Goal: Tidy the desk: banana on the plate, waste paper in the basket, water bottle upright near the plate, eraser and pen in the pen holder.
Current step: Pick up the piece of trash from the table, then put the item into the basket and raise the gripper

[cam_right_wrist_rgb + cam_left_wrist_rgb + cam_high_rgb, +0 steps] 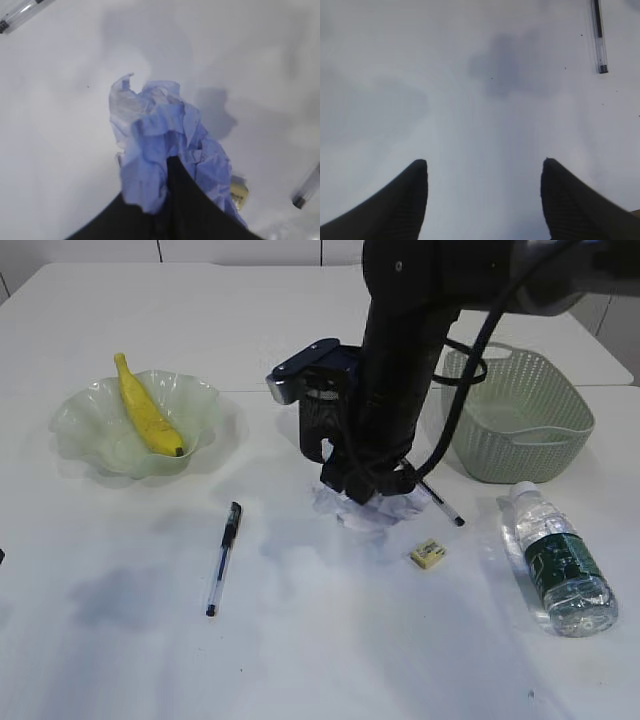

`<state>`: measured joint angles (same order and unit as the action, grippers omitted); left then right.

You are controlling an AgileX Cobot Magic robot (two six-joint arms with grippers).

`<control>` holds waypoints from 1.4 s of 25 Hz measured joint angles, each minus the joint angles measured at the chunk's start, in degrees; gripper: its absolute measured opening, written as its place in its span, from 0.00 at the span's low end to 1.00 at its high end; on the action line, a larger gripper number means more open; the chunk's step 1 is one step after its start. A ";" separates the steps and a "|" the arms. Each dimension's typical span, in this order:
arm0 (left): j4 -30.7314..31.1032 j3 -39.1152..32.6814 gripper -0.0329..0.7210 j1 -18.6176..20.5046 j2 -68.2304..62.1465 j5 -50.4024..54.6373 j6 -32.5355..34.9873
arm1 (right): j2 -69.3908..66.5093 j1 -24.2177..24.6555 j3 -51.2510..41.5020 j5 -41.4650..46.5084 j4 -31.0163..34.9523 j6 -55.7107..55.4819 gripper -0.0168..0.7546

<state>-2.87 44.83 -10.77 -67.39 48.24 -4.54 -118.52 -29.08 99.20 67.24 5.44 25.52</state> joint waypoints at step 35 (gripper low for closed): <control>-0.81 0.00 0.70 0.00 0.00 0.00 0.00 | 4.79 24.96 3.17 -24.46 -6.72 -17.81 0.05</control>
<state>-3.68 44.83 -10.77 -67.39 48.24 -4.54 -113.73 -4.12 102.37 42.78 -1.28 7.71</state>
